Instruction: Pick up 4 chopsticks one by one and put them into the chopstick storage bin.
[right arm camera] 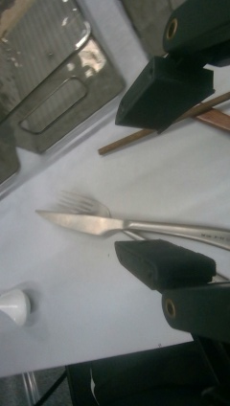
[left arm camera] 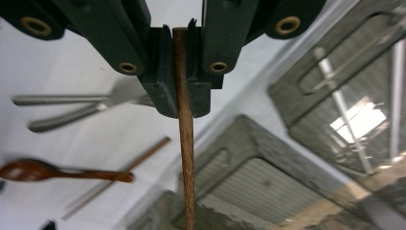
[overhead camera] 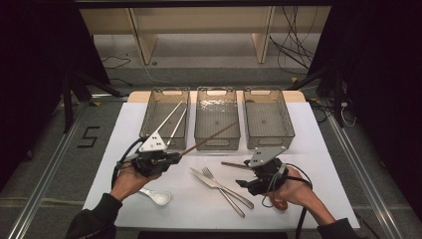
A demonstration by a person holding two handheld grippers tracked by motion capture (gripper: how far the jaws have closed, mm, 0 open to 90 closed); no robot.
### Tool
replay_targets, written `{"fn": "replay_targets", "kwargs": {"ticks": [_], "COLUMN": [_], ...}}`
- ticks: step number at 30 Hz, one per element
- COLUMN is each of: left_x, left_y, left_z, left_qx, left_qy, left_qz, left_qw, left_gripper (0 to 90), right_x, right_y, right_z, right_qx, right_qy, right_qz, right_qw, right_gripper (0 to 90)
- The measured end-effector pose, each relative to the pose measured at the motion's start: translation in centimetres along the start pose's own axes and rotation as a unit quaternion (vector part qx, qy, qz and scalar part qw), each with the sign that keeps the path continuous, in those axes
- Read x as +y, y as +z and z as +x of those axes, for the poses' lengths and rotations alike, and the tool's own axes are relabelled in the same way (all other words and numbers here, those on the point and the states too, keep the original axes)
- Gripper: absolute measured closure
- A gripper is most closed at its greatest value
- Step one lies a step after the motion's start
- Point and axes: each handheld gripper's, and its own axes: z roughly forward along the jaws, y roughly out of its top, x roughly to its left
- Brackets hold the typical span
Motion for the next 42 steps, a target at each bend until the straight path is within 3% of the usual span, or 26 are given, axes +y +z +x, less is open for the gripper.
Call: {"fn": "replay_targets", "kwargs": {"ticks": [3, 7, 16, 20, 28, 34, 39, 42], "left_x": [0.0, -0.2, 0.1, 0.4, 0.1, 0.3, 0.1, 0.3], "left_y": [-0.2, -0.2, 0.1, 0.5, 0.9, 1.3, 1.6, 1.9], "left_z": [1.5, 3.6, 7.2, 8.3, 10.0, 10.5, 11.4, 11.5], "left_qx": [0.023, 0.052, 0.099, 0.115, 0.128, 0.136, 0.143, 0.15], "left_qy": [-0.023, -0.063, -0.116, -0.132, -0.158, -0.161, -0.177, -0.173], "left_qz": [-0.004, -0.013, -0.014, -0.012, -0.007, -0.002, 0.003, 0.014], "left_qw": [0.9994, 0.9966, 0.9882, 0.9845, 0.979, 0.9776, 0.9736, 0.9735], "left_gripper": [83.1, 83.1, 83.1, 83.1, 83.1, 83.1, 83.1, 83.1], "right_x": [-0.6, -1.4, -1.9, -1.9, -2.2, -2.2, -2.2, -2.3], "right_y": [0.2, 0.3, 0.4, 0.3, 0.3, 0.4, 0.2, 0.2], "right_z": [-0.4, -0.8, -0.8, -0.7, -0.8, -0.7, -0.6, -0.7], "right_qx": [-0.008, -0.015, -0.013, -0.011, -0.012, -0.011, -0.012, -0.011], "right_qy": [0.023, 0.042, 0.05, 0.053, 0.06, 0.061, 0.061, 0.061], "right_qz": [0.002, 0.003, 0.007, 0.003, 0.006, 0.006, 0.005, 0.005], "right_qw": [0.9997, 0.999, 0.9986, 0.9985, 0.9981, 0.9981, 0.9981, 0.998], "right_gripper": [33.8, 33.2, 32.3, 31.9, 30.8, 30.7, 30.6, 30.5]}}
